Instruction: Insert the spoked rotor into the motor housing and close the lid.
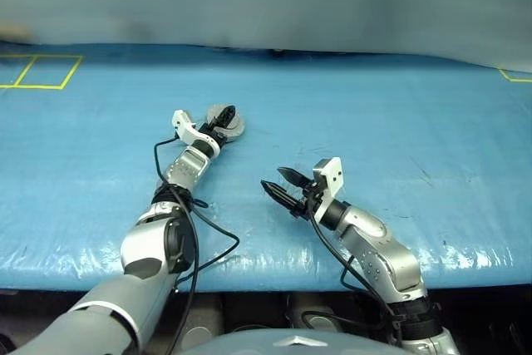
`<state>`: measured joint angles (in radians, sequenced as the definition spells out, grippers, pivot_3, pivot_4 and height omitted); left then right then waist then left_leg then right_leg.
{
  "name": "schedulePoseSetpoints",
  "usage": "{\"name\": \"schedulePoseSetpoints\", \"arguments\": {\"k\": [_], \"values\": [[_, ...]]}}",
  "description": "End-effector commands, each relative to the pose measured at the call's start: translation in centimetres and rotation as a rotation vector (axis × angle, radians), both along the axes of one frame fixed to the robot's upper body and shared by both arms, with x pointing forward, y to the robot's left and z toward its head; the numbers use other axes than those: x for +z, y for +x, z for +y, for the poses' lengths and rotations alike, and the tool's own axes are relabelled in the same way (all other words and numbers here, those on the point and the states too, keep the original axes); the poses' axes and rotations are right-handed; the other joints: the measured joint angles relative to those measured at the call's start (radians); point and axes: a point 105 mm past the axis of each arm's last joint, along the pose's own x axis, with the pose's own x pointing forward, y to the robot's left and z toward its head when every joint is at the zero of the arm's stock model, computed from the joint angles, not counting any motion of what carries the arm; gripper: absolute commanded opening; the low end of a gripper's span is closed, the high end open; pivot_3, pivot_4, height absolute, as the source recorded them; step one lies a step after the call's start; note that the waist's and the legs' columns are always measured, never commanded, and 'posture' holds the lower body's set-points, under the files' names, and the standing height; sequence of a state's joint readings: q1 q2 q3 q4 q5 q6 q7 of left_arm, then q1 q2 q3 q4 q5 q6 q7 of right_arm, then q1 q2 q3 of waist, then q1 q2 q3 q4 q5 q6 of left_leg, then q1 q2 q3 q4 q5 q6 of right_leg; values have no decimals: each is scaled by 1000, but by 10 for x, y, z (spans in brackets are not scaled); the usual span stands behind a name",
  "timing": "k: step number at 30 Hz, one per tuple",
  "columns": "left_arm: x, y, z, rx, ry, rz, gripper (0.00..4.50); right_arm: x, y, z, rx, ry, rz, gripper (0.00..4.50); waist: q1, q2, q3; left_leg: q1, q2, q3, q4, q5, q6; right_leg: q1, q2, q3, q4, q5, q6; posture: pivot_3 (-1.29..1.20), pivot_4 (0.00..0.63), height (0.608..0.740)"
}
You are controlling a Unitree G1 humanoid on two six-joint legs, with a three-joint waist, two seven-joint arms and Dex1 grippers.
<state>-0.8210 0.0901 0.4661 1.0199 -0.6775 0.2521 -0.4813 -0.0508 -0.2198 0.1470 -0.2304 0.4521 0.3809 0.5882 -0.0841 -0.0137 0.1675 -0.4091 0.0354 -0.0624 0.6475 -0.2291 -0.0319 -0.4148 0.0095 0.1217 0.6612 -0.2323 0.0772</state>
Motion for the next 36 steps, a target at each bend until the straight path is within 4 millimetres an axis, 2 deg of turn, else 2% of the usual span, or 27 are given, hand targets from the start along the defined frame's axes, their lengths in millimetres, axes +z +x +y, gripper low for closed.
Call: {"name": "schedulePoseSetpoints", "arguments": {"k": [1, 5, 7, 10, 11, 13, 15, 19, 22, 26, 29, 31, 32, 36], "values": [[-3, -7, 32, 61, 110, -26, 4469, 9, 3, 1, 2, 26, -30, 3167, -2, 0, 0, 0, 0, 0, 0, 0, 0, 0, 0, 0, 0, 0, 0, 0, 150, 740], [-12, -23, 65, 122, 228, -26, 4469, 7, 8, 1, -3, 16, -32, 3167, -6, 1, -1, 2, 1, 0, -1, 0, 0, 1, 0, 0, 1, 0, 0, 0, 150, 740], [-16, -34, 81, 141, 363, -46, 4469, 8, 15, -3, -59, -4, -75, 3167, -11, 1, -1, 2, 1, 0, -1, 0, 0, 1, 0, 0, 1, 0, -1, 0, 150, 740], [-13, -46, 91, 147, 560, -113, 4469, 13, 27, -14, -160, 5, -138, 3167, -8, 1, -1, 5, 1, 1, -1, 0, 0, 4, 0, 1, 1, 0, -1, 0, 150, 740], [-6, -50, 90, 149, 633, -176, 4469, 14, 31, -21, -198, 9, -153, 3167, -3, 1, -1, 6, 1, 1, -1, 0, 0, 5, 0, 0, 1, 0, -1, 0, 150, 740], [13, -61, 78, 121, 730, -344, 4469, 14, 38, -39, -271, -21, -184, 3167, 6, 1, -1, 6, 0, 1, -1, 0, 0, 5, -1, 0, 1, 0, -1, 0, 150, 740], [23, -70, 66, 87, 758, -442, 4469, 14, 41, -50, -311, -50, -200, 3167, 24, 0, -1, 4, 0, 1, -1, 0, 0, 4, -2, 0, -1, 0, 0, 0, 150, 740], [24, -110, 5, -296, 817, -648, 4469, 13, 40, -72, -275, -136, -191, 3167, 35, 1, -1, 0, -1, 1, 1, 0, 0, 1, -2, 0, -1, 1, 0, 0, 150, 740], [20, -127, -19, -462, 840, -718, 4469, 13, 35, -75, -189, -218, -234, 3167, 33, 1, -1, 0, -1, 1, 0, 0, 0, 1, -2, 0, -2, 0, 0, 0, 150, 740], [6, -132, -30, -574, 944, -733, 4469, 7, 30, -77, -106, -312, -252, 3167, 17, 1, -1, 2, 1, 1, 0, 0, 0, 2, 0, 0, 1, 0, -1, 0, 150, 740], [-1, -130, -30, -580, 962, -718, 4500, -4, 28, -78, -76, -382, -234, 3736, 14, 1, -1, 5, 1, 2, 0, 0, 0, 4, 0, 1, 1, -1, -2, 0, 150, 740], [-2, -129, -30, -569, 947, -714, 4500, -6, 27, -77, -65, -375, -228, 4341, 15, 1, -1, 5, 1, 2, 0, 0, 0, 4, 0, 1, 1, -1, -2, 0, 150, 740], [-1, -128, -30, -558, 935, -715, 4500, -5, 27, -77, -65, -365, -229, 4476, 16, 1, -1, 5, 1, 2, 0, 0, 0, 4, 0, 1, 1, -1, -2, 0, 150, 740], [2, -127, -33, -536, 912, -730, 4500, -1, 30, -80, -109, -357, -271, 4476, 19, 1, -1, 4, 0, 2, 0, 0, 0, 4, -1, 1, 0, 0, -1, 0, 150, 740]]}}
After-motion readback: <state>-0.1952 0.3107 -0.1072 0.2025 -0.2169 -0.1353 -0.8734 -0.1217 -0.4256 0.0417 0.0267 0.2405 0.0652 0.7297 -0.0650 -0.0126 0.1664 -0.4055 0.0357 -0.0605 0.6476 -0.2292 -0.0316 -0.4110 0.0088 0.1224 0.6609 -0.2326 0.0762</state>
